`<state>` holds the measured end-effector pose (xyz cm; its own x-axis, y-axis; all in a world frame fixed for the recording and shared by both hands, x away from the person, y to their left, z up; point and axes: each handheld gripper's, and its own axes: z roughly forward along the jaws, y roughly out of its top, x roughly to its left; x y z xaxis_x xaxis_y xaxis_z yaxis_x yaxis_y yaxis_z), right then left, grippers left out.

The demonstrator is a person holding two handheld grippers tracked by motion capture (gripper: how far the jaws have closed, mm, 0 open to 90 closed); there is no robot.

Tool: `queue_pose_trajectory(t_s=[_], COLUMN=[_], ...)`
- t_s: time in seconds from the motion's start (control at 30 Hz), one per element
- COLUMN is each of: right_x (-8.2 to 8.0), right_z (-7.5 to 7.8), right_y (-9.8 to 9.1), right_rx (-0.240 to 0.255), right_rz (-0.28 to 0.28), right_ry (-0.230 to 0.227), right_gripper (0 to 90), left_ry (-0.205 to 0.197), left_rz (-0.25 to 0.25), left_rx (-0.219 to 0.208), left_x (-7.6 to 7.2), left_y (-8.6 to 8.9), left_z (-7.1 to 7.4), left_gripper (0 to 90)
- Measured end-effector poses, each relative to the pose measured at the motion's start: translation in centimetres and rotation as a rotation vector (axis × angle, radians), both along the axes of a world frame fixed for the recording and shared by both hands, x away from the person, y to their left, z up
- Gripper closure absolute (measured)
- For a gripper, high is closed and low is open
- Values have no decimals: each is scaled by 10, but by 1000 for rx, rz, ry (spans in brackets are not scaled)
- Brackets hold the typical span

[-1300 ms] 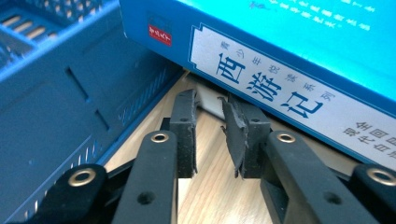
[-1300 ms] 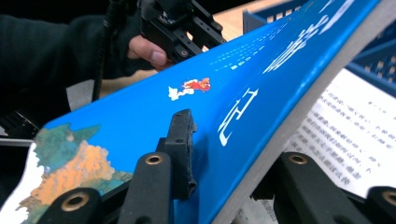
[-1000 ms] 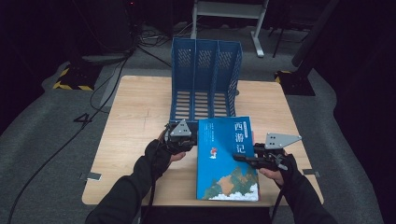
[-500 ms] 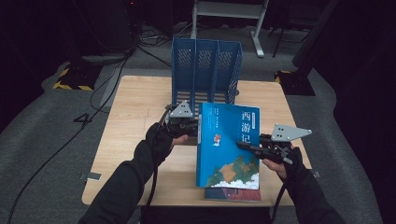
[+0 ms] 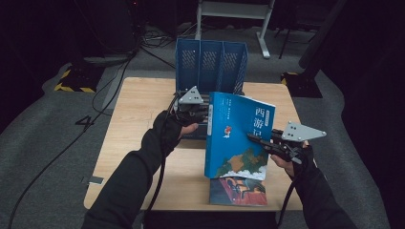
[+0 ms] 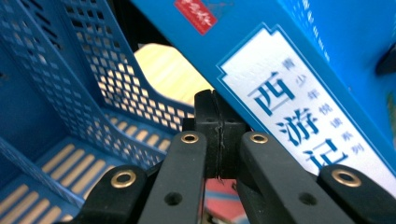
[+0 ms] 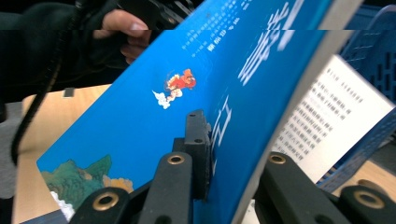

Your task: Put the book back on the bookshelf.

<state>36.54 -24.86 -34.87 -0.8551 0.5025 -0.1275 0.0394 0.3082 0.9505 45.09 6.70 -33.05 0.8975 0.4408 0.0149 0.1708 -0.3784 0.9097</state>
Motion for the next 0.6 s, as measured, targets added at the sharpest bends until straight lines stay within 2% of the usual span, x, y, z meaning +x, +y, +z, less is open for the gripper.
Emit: queue_pose_trajectory(t_s=[0.07, 0.13, 0.17, 0.23, 0.27, 0.33, 0.5, 0.6], right_x=[0, -4, -7, -9, -10, -11, -28, -32], right_z=[-1, -4, -5, -7, -10, -11, -11, -12], right_y=[0, 0, 0, 0, -2, -2, 6, 6], right_rx=[1, 10, 7, 2, 23, 23, -20, -17], right_rz=[-14, -26, -33, -27, -11, -5, -13, -16], right_ry=[-23, -78, -90, -96, -90, -97, -178, -183], right_gripper=[807, 808, 809, 812, 815, 815, 817, 826], left_ry=[-10, -14, -24, -46, -56, -63, -96, -118], left_rz=[-8, -20, -20, -29, -32, -32, -48, -44], left_rx=[-2, -19, -16, -6, 1, -8, -16, -7], left_x=[1, 1, 0, -5, -7, -13, -29, -38], left_y=[-3, -4, -4, -4, -3, -1, 5, 4], left_z=[6, 11, 12, 14, 14, 15, 17, 19], left_gripper=[900, 900, 900, 900, 900, 900, 900, 900])
